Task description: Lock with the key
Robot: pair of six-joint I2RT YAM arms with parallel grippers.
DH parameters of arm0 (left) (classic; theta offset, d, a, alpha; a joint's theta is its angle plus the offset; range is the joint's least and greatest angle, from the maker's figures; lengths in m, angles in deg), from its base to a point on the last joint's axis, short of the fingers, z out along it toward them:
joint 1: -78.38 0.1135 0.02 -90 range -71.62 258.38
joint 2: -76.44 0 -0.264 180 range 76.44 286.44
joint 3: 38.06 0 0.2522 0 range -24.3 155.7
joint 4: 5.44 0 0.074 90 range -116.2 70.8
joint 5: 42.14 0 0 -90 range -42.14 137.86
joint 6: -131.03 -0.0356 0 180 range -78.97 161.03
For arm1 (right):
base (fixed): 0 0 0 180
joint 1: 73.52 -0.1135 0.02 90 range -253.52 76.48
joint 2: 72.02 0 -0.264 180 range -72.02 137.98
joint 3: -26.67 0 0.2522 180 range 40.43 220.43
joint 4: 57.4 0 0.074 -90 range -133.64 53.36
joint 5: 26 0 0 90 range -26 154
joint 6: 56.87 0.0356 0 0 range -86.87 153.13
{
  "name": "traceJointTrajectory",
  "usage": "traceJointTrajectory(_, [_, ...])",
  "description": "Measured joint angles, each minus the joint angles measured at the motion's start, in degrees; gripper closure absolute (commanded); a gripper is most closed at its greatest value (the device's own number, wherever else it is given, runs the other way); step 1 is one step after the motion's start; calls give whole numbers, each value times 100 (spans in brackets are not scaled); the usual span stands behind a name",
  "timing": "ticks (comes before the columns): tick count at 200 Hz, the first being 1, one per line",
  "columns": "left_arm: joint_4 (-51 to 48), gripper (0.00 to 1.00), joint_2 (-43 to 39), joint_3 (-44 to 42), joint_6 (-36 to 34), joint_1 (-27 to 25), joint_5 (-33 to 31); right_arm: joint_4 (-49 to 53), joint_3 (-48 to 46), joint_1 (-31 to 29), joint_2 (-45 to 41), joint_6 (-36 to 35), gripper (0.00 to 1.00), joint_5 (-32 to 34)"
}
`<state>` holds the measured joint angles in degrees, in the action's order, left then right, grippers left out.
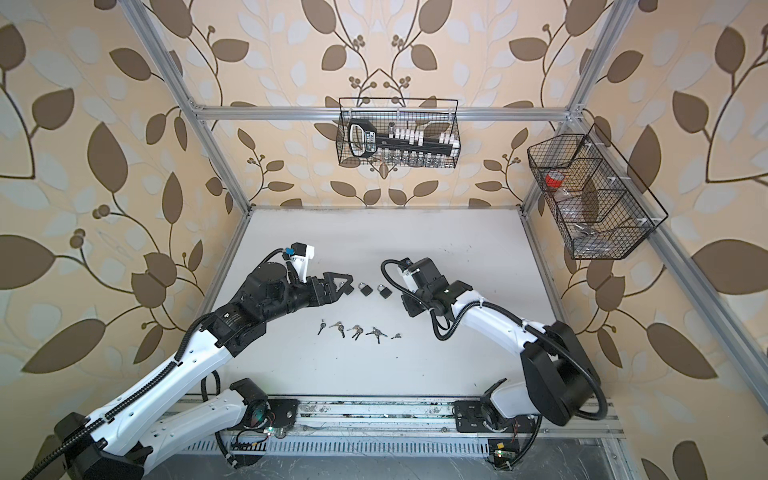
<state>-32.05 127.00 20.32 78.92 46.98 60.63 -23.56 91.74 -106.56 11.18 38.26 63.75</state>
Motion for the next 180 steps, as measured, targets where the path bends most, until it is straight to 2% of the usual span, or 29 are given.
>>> traceJointTrajectory(35, [-24,1,-365,-702,120,415,11,103,522,146,927,-356,100,-44])
traceJointTrajectory(120, [-118,1,-787,-962,345,1279,157,396,1405,227,2015,-1073,99,-83])
traceJointTrajectory(180, [-103,1,-793,-1106,535,1351,400,463,1563,308,2389,-1056,99,-70])
